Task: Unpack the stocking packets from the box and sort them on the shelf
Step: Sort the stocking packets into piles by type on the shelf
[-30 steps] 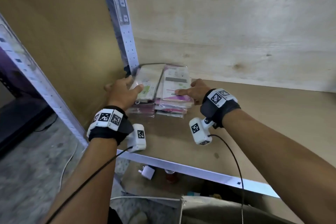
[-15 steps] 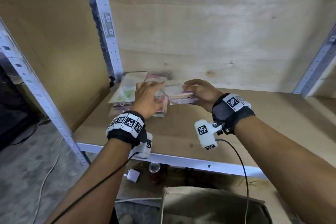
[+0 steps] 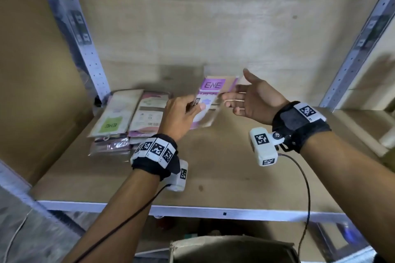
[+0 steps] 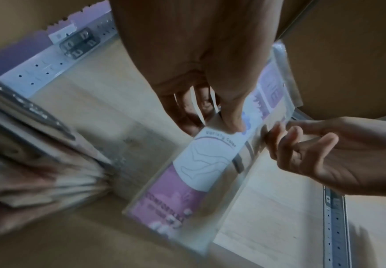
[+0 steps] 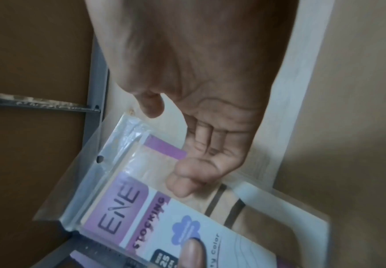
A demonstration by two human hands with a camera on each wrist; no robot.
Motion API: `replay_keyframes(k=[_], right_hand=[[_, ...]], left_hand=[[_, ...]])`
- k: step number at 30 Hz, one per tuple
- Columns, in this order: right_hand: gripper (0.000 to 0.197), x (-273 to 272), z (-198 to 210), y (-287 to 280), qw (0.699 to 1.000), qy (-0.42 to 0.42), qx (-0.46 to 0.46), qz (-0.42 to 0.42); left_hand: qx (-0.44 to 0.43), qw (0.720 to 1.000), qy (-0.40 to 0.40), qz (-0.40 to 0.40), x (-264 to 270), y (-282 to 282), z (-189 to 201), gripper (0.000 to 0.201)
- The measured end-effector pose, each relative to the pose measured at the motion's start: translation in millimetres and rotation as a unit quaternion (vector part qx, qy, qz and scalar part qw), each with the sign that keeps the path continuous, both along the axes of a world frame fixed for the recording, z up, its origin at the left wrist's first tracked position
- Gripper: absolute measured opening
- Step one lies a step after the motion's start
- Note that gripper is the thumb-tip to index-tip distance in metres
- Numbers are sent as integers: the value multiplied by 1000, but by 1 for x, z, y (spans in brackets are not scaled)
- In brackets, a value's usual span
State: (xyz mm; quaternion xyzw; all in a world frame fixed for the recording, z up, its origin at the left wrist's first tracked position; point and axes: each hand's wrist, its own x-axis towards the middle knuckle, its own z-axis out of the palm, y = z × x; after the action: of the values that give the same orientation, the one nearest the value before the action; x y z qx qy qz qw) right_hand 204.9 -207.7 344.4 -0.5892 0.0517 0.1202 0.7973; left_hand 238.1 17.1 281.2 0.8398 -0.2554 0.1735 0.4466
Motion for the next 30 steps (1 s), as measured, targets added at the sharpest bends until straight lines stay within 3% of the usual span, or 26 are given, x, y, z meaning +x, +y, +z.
replay_keyframes(k=[5,9,11,13,17,22,26,30], right_hand=[[31,4,-18,-3,993,-62,-85,-51],[23,-13,-42,-12,937,-118,-325,-49],[15,-26,-51,-19,922,-121,-367,-6],[26,-37,-58,-29,930,-116,-348,24],[38,-68,-78,-62,970,-94,-221,48],[28,-90,-86,-102,958,-54,-273,68],[10,-96,-82,-123,954,-43,-292,47],[11,-100,-85,-131,946,-42,-319,38]], left_hand=[[-84,993,67,-47,5,-9,-9,18],[-184,963,190,-45,5,-25,-11,30],[-214,945,241,-60,0,-37,-14,29],[-221,932,275,-82,-6,-47,-19,25],[-240,914,312,-95,-15,-66,-19,25],[-299,905,299,-41,-8,-77,-7,38],[-240,941,240,9,-4,-85,-12,24],[-228,935,272,21,1,-99,-16,17]])
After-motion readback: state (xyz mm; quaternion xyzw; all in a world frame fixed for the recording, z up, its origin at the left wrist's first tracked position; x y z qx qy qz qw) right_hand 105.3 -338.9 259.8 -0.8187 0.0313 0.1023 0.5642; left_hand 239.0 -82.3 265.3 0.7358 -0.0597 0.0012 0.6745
